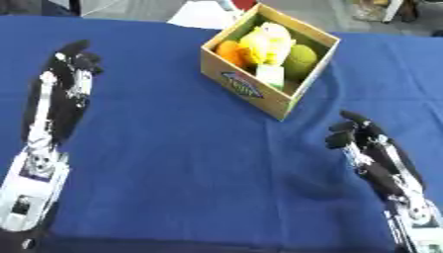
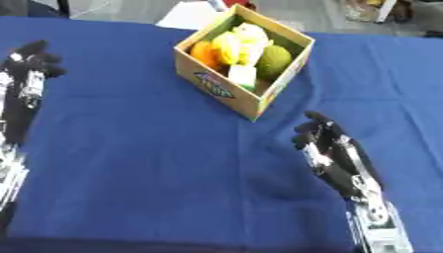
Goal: Pick up objects on the table and place them in the box.
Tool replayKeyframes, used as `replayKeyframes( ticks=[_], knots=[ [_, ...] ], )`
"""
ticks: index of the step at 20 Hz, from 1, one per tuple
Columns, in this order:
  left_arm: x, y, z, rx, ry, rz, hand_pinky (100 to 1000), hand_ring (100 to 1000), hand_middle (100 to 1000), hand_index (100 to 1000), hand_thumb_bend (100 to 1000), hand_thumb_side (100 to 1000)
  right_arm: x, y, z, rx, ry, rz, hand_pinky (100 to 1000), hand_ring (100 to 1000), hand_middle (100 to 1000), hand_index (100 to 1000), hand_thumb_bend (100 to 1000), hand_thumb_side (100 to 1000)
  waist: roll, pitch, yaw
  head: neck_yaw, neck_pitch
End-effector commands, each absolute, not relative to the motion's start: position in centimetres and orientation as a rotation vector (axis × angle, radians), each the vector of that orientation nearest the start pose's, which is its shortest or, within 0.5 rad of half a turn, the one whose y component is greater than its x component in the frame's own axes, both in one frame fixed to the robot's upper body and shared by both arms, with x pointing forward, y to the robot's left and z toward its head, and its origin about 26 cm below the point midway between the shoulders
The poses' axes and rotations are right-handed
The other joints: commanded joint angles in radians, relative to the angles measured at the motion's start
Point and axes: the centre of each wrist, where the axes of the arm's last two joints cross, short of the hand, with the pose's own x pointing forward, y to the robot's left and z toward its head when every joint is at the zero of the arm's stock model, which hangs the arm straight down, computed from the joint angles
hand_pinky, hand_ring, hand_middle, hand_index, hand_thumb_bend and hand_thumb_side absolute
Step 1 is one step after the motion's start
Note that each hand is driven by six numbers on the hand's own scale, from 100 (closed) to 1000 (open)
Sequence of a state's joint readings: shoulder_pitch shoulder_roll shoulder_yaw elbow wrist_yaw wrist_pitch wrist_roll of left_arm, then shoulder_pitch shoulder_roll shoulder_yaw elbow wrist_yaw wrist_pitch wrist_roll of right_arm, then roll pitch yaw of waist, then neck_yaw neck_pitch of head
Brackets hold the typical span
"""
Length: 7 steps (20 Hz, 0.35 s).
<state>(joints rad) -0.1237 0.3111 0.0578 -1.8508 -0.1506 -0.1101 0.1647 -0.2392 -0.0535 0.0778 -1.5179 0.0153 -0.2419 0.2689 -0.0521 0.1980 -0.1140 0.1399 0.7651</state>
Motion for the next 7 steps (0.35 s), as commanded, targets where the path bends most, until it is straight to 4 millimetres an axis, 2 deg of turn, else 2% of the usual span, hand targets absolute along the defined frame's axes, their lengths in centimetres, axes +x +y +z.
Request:
replayKeyframes(
  ticks=[1,7],
  knots=[
    [29.51,29.81,12.34,0.476,-2.113,-0.239,748,629,628,844,100,744,33.63,-20.42,5.15,0.257,-1.988,0.448,636,642,656,888,100,418,-0.011,0.002,-0.003,-0.009,0.005],
    [29.49,29.45,12.00,0.456,-2.100,-0.264,751,628,627,842,100,751,33.65,-20.41,5.18,0.254,-1.990,0.443,635,641,655,887,100,419,-0.011,0.006,-0.004,-0.016,0.005]
  ],
)
